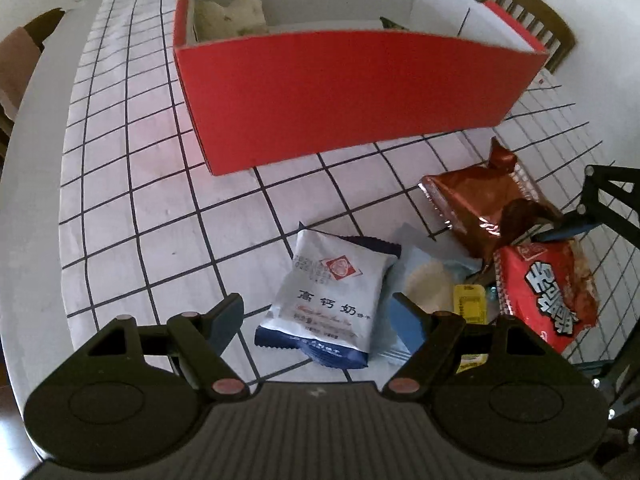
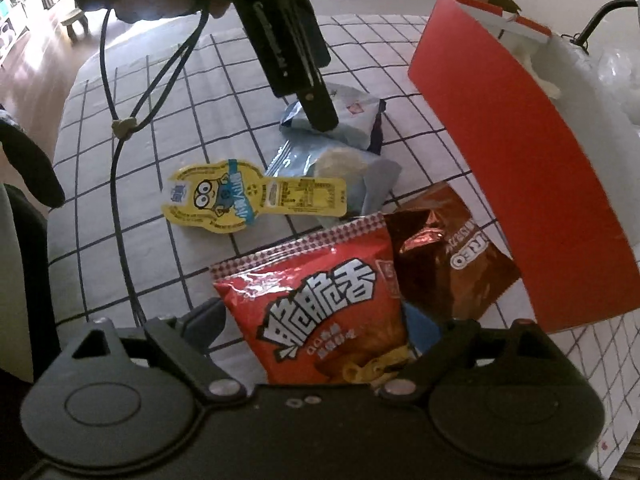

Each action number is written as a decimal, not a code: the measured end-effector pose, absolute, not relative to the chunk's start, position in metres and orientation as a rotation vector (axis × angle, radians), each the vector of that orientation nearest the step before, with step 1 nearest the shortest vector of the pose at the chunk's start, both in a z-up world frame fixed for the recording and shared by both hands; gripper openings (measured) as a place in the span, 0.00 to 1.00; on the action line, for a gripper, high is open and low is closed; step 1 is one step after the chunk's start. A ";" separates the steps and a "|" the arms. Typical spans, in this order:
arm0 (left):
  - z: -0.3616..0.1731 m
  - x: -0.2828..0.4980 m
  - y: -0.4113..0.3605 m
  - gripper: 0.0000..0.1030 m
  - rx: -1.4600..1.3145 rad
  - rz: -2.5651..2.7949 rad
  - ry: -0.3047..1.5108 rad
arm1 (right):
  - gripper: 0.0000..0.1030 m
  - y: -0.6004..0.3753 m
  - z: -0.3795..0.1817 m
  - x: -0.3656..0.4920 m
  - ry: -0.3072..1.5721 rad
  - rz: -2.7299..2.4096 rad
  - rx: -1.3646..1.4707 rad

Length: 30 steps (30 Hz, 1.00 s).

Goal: Organize snacks
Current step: 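Grasp the white milk-tablet packet with the left gripper while the right grasps the red crispy-snack bag, then carry both packets into the red box and open both grippers to release them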

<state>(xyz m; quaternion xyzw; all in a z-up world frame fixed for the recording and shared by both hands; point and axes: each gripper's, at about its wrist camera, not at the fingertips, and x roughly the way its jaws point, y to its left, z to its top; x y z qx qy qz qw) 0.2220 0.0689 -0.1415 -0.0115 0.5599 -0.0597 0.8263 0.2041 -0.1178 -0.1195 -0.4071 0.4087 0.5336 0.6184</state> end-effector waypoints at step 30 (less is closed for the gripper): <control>-0.140 0.199 0.085 0.44 -0.152 -0.011 1.144 | 0.72 -0.187 -0.115 0.165 1.077 0.580 -0.270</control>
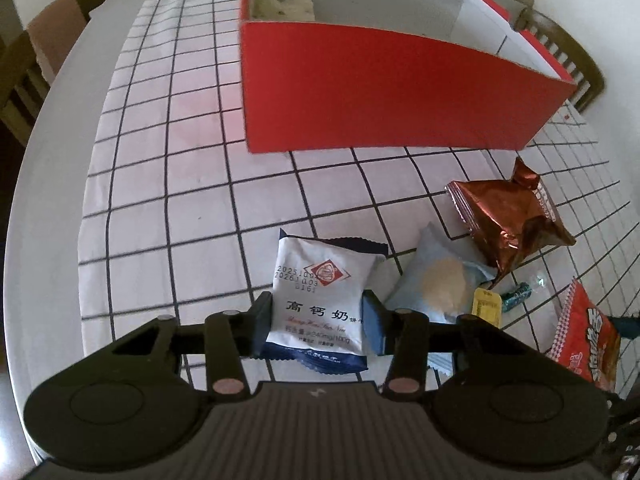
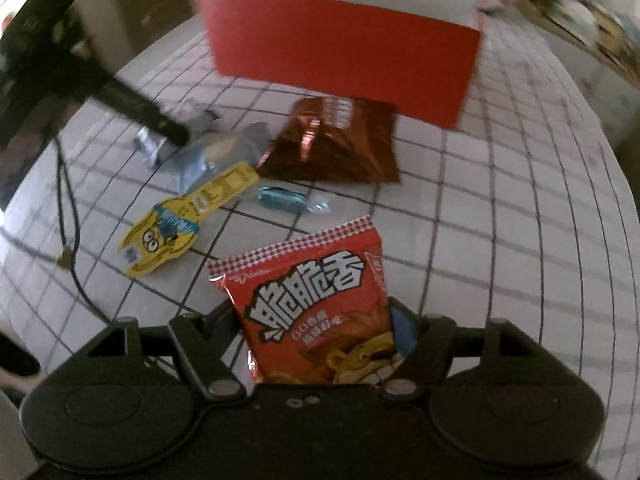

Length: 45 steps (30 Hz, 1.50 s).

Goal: Organize snacks
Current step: 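Carry both packets into the red box and open both grippers to release them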

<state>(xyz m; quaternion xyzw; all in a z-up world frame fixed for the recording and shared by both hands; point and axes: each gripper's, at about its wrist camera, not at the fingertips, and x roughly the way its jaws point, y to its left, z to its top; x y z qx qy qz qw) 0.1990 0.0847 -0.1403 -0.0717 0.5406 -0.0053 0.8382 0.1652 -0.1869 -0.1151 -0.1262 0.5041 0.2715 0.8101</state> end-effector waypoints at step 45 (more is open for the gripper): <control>-0.006 0.293 0.100 0.44 -0.184 0.048 0.863 | 0.72 -0.126 -0.005 0.327 0.789 0.390 -0.084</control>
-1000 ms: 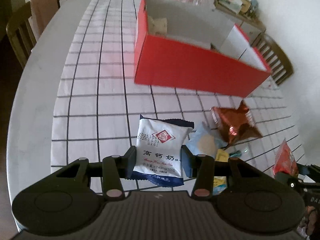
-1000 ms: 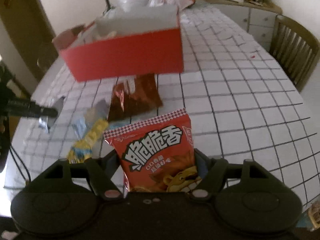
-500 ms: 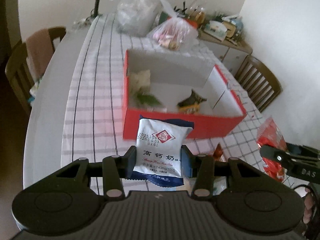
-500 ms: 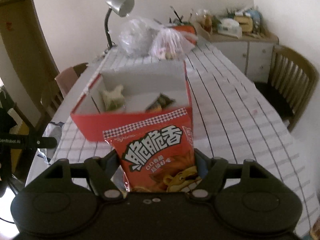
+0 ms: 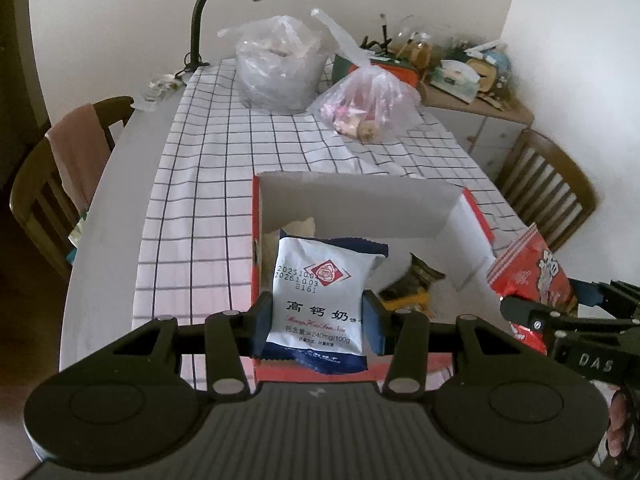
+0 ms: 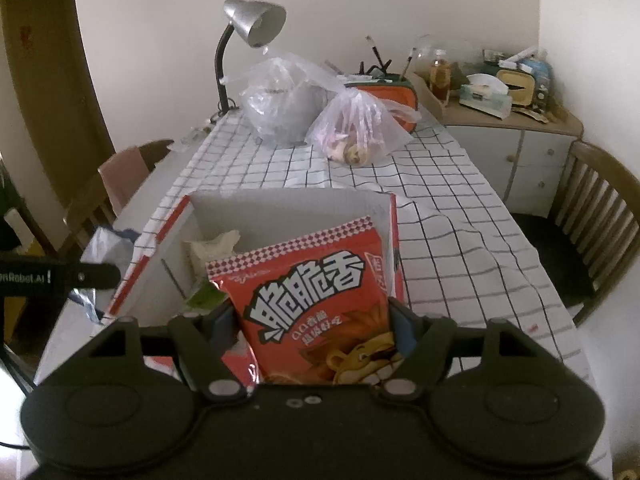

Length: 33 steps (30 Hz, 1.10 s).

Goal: Organize snacks
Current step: 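Carry both packets into the red box and open both grippers to release them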

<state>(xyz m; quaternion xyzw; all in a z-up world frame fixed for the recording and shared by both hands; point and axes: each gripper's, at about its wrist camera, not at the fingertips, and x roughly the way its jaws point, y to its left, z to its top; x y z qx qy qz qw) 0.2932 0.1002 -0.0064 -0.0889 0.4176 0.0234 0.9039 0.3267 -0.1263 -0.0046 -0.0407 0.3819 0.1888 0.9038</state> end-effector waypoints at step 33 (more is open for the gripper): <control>-0.074 0.356 0.090 0.40 -0.101 0.072 1.038 | 0.76 -0.086 -0.078 0.396 0.928 0.498 -0.249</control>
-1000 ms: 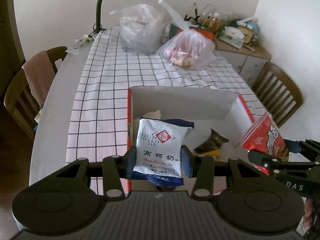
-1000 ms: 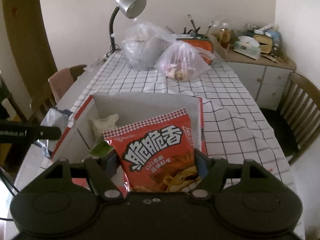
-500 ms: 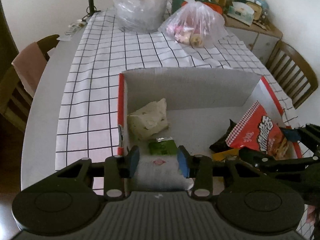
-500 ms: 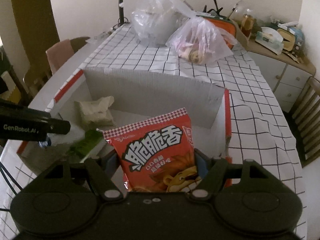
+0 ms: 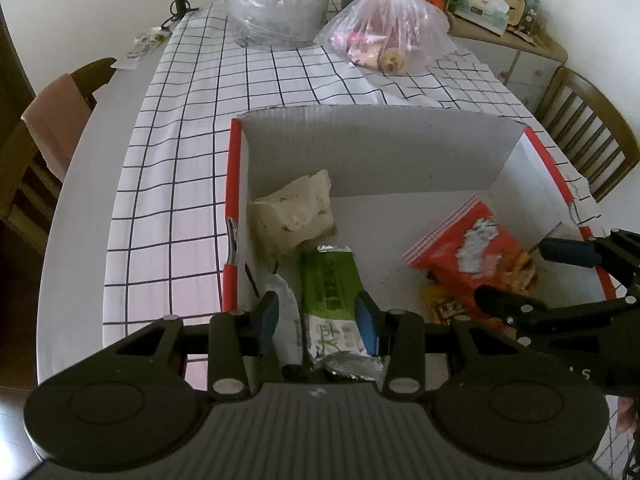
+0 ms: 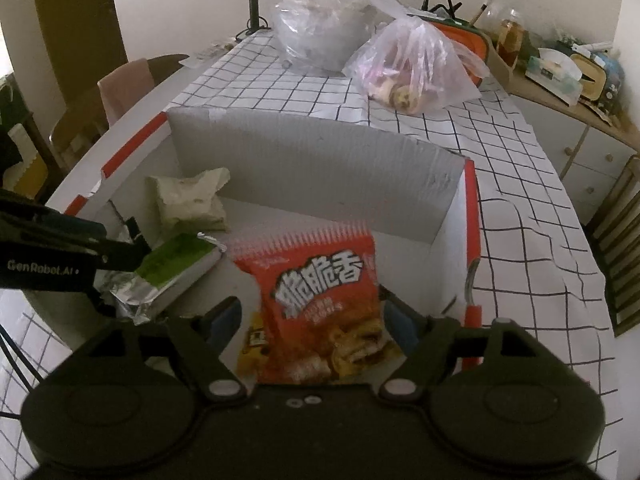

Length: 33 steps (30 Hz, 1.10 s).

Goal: Organize snacks
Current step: 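Carry both packets into the red box and open both grippers to release them, then move both grippers back from the box to the remaining snacks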

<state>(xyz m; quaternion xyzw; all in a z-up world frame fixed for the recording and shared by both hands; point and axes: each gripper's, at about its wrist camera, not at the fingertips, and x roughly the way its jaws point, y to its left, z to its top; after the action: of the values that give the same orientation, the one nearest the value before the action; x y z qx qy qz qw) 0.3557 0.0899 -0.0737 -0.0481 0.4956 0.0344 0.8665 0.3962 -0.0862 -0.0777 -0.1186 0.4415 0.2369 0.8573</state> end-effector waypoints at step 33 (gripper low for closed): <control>-0.007 0.246 0.081 0.66 -0.121 0.012 0.840 | 0.95 -0.121 -0.005 0.292 0.779 0.552 -0.138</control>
<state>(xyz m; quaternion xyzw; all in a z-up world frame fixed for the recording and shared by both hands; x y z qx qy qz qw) 0.2457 0.0815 -0.0069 -0.0589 0.4075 0.0059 0.9113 0.2917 -0.1205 -0.0054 -0.0665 0.3744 0.2653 0.8860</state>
